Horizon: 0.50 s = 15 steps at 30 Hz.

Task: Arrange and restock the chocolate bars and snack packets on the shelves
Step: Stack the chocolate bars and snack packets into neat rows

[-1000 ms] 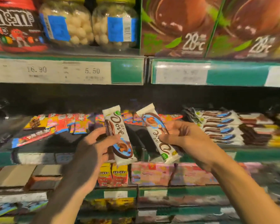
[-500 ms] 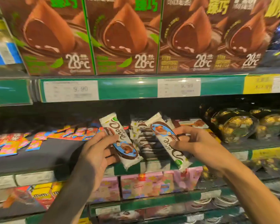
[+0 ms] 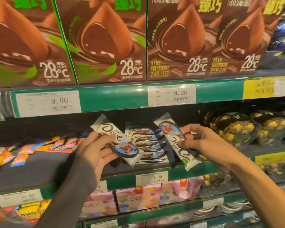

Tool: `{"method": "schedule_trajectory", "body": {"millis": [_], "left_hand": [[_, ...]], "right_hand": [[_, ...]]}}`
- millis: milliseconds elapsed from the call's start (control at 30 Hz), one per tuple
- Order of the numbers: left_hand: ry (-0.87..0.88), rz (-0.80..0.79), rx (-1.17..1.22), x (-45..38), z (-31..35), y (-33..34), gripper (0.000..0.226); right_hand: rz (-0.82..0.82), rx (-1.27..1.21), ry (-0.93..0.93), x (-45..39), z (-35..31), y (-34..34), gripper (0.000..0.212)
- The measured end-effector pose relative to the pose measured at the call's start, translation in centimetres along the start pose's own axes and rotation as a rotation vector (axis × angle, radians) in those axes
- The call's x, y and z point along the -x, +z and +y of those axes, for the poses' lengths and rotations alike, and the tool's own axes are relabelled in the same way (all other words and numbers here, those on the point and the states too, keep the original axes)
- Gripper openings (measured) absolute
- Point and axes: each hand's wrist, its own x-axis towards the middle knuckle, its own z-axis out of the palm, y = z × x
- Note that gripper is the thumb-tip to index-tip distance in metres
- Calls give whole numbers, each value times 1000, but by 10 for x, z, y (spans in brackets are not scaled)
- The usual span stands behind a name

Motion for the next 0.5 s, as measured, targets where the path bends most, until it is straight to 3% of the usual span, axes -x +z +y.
{"method": "schedule_trajectory", "body": {"millis": [133, 300, 367, 500], "left_hand": [[-15, -23, 45, -3, -5, 1, 47], [-27, -88, -6, 4, -20, 0, 24], [-27, -91, -9, 3, -21, -6, 27], [-31, -25, 13, -7, -14, -14, 23]], "right_hand": [[-24, -145, 35, -6, -7, 12, 42], [-51, -188, 32, -12, -13, 27, 67], [-45, -231, 25, -17, -17, 31, 63], [72, -255, -10, -34, -20, 31, 32]]}}
